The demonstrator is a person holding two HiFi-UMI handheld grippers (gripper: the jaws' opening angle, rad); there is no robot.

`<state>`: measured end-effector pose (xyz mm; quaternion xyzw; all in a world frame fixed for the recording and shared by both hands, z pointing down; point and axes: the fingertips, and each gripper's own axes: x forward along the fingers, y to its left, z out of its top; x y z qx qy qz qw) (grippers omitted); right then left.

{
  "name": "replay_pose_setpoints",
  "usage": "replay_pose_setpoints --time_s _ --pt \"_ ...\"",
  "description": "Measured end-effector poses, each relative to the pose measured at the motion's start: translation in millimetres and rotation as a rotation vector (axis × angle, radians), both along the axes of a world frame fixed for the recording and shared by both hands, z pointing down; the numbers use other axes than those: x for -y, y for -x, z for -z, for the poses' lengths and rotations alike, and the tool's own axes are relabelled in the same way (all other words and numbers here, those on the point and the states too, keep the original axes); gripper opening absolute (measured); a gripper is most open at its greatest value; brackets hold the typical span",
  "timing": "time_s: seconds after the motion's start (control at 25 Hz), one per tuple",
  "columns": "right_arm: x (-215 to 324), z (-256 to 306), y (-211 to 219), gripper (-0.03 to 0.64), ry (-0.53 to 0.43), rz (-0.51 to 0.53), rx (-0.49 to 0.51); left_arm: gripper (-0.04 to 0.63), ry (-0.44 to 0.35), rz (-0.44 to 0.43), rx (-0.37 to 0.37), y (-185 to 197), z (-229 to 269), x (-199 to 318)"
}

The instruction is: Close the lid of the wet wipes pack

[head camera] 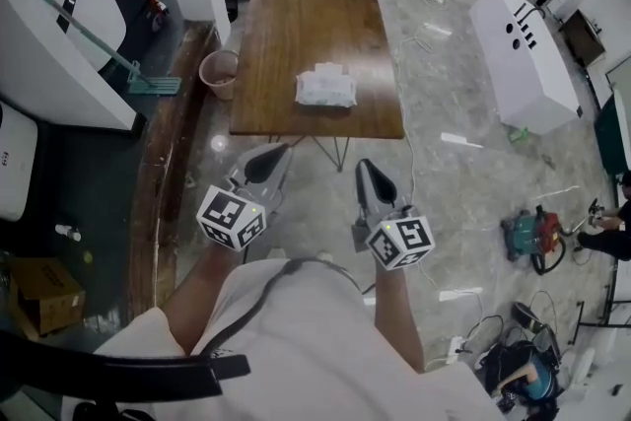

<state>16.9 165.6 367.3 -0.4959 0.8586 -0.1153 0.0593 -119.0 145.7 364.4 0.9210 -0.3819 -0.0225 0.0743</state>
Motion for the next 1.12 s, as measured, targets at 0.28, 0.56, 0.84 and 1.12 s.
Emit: replay_pose_setpoints --time_s 0.28,0.56,0.84,1.12 --pt "-3 -7 18 0.009 0.021 -0.022 -0.023 0.002 0.031 -0.005 -0.017 29 -12 0" --pt "2 -8 37 0.009 0.037 0.007 -0.065 0.002 0.044 0.004 -0.021 48 -22 1" --pt "22 -13 39 0.009 0.039 0.025 -0.045 0.002 0.063 0.024 -0.018 54 -30 14" --pt "63 -20 32 0.009 0.037 0.066 -0.026 0.002 0.057 0.053 0.019 43 -33 49"
